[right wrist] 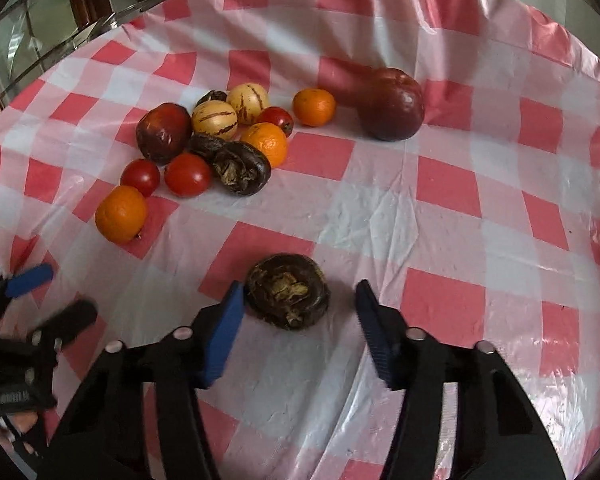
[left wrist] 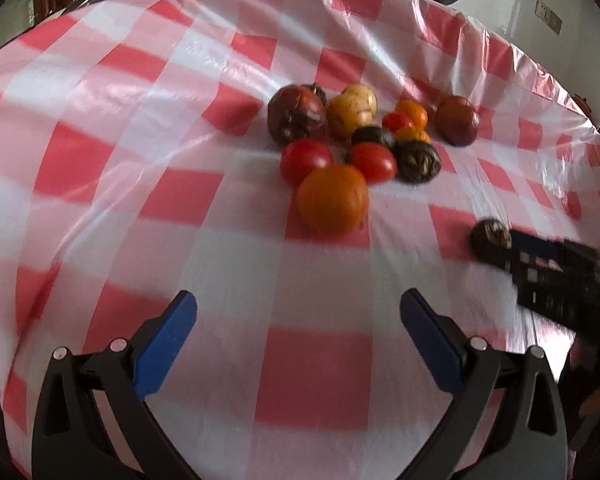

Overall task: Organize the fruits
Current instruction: 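Grasp the orange with the left tool while the right tool grasps the dark passion fruit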

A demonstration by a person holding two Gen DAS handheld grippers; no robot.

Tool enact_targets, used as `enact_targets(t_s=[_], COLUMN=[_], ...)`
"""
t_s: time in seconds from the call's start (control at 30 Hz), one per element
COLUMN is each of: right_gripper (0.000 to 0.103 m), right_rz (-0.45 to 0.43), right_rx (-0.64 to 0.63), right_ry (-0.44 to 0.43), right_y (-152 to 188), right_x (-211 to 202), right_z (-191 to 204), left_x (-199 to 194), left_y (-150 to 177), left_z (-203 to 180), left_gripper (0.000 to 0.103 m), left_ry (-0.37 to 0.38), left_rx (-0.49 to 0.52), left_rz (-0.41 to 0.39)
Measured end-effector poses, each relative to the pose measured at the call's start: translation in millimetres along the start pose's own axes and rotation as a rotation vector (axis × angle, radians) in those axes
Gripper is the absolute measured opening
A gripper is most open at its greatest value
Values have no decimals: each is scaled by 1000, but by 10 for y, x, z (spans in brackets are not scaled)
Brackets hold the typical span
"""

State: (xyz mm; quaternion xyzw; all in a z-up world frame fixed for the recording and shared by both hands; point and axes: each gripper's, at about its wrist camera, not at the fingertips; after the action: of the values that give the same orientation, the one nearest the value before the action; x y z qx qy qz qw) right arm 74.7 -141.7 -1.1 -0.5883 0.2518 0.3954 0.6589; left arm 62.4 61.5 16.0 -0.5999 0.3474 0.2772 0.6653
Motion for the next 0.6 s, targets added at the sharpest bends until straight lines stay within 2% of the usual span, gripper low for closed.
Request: enact_targets(t_s=[0.03,0.1,0.27,0.3,0.33,0.37,0.43,0.6], right_gripper=[52,42,41,41,41,41,41,41], right_rz=[-2,-12,-47,-59,-67,-78,-95,-85], right_rx=[-4,8,15,10,7,5,12,41], right_ry=[-2,-5,27,40,46,52,63,41], right_y=[8,20,50,62,63,68,73,51], right_x=[-9,-31,-45,-56,-63,-78,-104,-90], right_z=[2,-30,-30,-13,-1,6,-10,-70], left_x=[28,93,295,314,355,401,410,314], left_y=[-40,-130,-351,-373,-406,-428,-435,-340], left_z=[-6,-13,-92,-103,-123,-142,-202,-213], left_gripper=[102,102,101,94,81,73,44,44], left_ry=[10,33,27,26,17,3,-44,-62], left_rx=[-2,-15,-27,-30,-30,-30,-6,-13], left_rz=[-6,-14,-3,-2,4,20,19,-7])
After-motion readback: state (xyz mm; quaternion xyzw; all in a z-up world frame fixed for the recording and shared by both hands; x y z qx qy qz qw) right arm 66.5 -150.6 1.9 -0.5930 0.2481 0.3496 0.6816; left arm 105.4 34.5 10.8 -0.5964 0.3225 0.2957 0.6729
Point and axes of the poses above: each gripper's, at about its wrist camera, not at the fingertips, and x roughly the way its jaws point, z to its left, y to its underside, and after that the axes turned 10 degrees about x, right-handed
